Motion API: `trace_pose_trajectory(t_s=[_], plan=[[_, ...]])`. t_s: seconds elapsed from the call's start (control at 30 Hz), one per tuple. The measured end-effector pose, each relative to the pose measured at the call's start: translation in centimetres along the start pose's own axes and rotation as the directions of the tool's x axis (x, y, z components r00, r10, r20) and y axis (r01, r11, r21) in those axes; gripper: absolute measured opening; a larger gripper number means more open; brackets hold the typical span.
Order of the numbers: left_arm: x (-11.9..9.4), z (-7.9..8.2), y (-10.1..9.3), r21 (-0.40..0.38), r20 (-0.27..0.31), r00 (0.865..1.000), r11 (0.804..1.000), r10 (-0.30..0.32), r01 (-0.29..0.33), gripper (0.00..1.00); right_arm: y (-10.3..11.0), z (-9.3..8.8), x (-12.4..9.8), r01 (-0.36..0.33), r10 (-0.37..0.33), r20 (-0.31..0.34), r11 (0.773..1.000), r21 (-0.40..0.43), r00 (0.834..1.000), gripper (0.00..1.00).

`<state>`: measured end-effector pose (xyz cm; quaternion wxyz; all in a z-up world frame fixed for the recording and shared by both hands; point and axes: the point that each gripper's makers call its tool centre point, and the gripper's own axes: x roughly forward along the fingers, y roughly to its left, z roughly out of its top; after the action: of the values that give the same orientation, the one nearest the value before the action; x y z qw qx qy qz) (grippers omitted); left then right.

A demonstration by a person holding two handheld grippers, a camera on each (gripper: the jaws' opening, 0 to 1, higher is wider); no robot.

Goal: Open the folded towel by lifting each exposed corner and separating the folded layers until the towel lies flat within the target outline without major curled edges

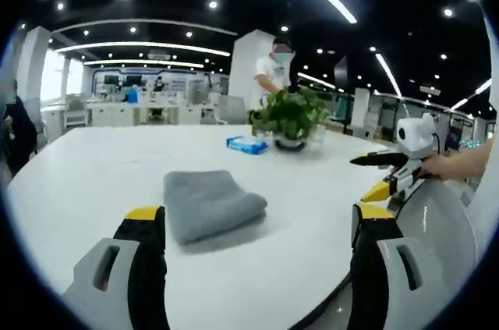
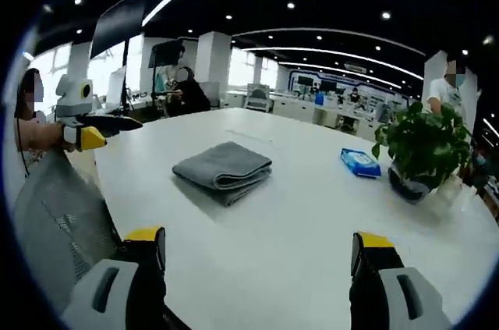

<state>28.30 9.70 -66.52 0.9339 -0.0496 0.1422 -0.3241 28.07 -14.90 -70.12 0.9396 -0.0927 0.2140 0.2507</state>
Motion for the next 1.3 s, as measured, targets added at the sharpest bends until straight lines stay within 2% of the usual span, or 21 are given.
trace_pose_trajectory(t_s=[0.03,0.17,0.23,0.37,0.47,0.53,0.57,0.63,0.7,0.8,1.0,1.13,1.23,1.27,1.3], plan=[[0.1,0.2,0.1,0.013,0.005,1.0,1.0,-0.005,0.005,0.99,0.0,0.3,-0.1,0.002,-0.002,0.006,1.0,-0.015,1.0,1.0],[0.8,0.6,0.8,0.138,-0.039,0.999,0.99,-0.019,0.025,0.99,0.0,2.6,-0.4,0.039,-0.035,0.041,0.995,-0.087,0.999,1.0],[1.5,0.6,0.9,0.19,-0.08,0.997,0.981,-0.019,0.034,0.99,0.2,3.0,0.0,0.019,-0.016,0.037,0.997,-0.08,0.999,1.0],[2.8,1.6,0.5,0.17,-0.1,0.995,0.984,-0.027,0.044,0.87,0.3,4.1,0.6,-0.012,0.014,0.051,0.998,-0.055,0.999,1.0],[4.5,2.0,-0.1,0.217,-0.116,0.992,0.974,-0.045,0.069,0.86,0.4,5.2,0.9,-0.031,0.029,0.088,0.999,0.027,0.996,1.0],[5.7,1.6,-0.1,0.274,-0.153,0.987,0.958,-0.039,0.08,0.83,0.2,5.6,1.2,-0.036,0.027,0.112,0.996,0.081,0.993,1.0],[6.2,1.4,-0.1,0.29,-0.159,0.986,0.953,-0.041,0.086,0.8,0.2,5.5,1.4,-0.041,0.029,0.112,0.993,0.108,0.993,1.0],[7.5,0.5,-0.1,0.316,-0.208,0.977,0.943,-0.039,0.105,0.75,0.1,5.2,2.1,-0.055,0.041,0.109,0.989,0.136,0.993,1.0],[8.6,-0.3,-0.1,0.316,-0.237,0.971,0.941,-0.041,0.117,0.72,0.1,4.7,2.6,-0.056,0.043,0.093,0.988,0.144,0.995,1.0],[10.0,-1.1,-0.1,0.291,-0.249,0.967,0.948,-0.053,0.127,0.68,0.3,4.5,3.1,-0.07,0.057,0.084,0.985,0.155,0.995,1.0],[12.7,-3.0,0.5,0.333,-0.301,0.953,0.932,-0.036,0.141,0.6,0.2,4.1,4.3,-0.093,0.082,0.063,0.979,0.182,0.995,1.0],[14.0,-4.0,0.4,0.303,-0.328,0.943,0.941,-0.048,0.154,0.55,0.0,3.9,5.2,-0.111,0.101,0.054,0.97,0.218,0.993,1.0],[14.7,-4.5,0.5,0.341,-0.341,0.939,0.926,-0.038,0.161,0.44,0.0,3.8,5.7,-0.117,0.107,0.054,0.964,0.237,0.993,1.0],[15.1,-4.8,0.5,0.346,-0.348,0.937,0.924,-0.037,0.165,0.42,0.0,3.7,5.9,-0.121,0.112,0.05,0.961,0.247,0.992,0.98],[15.3,-5.0,0.6,0.349,-0.356,0.934,0.922,-0.036,0.169,0.43,0.1,3.6,5.9,-0.126,0.119,0.043,0.96,0.251,0.992,0.91]])
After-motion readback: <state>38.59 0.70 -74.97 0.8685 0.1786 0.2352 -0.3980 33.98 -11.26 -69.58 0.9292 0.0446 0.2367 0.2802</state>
